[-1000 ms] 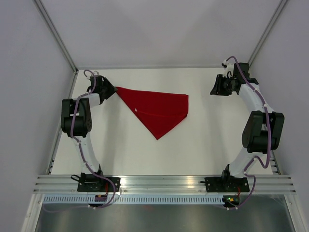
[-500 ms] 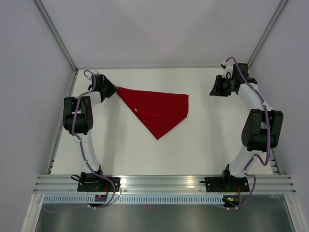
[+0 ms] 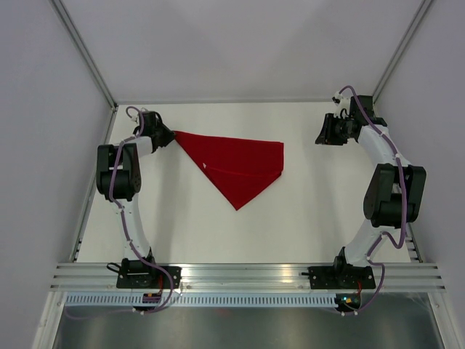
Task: Fold the napkin, place the utensils inside, and roll it up
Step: Fold the napkin
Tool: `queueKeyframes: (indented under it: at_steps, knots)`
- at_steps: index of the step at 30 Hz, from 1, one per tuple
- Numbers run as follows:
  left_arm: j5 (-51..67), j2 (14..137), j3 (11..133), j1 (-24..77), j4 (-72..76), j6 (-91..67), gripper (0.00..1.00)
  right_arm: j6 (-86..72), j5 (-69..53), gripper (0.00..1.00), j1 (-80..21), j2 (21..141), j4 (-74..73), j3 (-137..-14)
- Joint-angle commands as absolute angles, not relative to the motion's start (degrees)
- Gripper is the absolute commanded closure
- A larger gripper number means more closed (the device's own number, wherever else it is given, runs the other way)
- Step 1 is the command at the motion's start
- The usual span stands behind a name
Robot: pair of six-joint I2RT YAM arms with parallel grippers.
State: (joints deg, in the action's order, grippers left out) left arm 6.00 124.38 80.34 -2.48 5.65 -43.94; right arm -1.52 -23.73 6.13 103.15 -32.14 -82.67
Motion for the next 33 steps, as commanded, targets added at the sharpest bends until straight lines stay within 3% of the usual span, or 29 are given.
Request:
queueKeyframes:
  at_steps: [1, 12, 21, 33]
  knots:
    - [5.6, 125.7, 83.1, -2.3, 4.0, -46.1, 0.71, -1.9, -24.7, 0.63, 6.0, 103.4, -31.8, -84.5]
    - [6.4, 125.3, 82.5, -1.7, 5.6, -45.2, 0.97, -1.8, -25.0, 0.63, 6.0, 103.1, -31.8, -84.0]
    - [11.7, 116.4, 69.5, -1.6, 26.9, -42.5, 0.98, -1.6, -24.9, 0.64, 6.0, 102.1, -31.8, -83.3]
    - [34.6, 111.0, 59.2, -1.0, 55.5, -44.2, 0.98, -1.1, -24.8, 0.64, 6.0, 99.9, -31.8, -81.1]
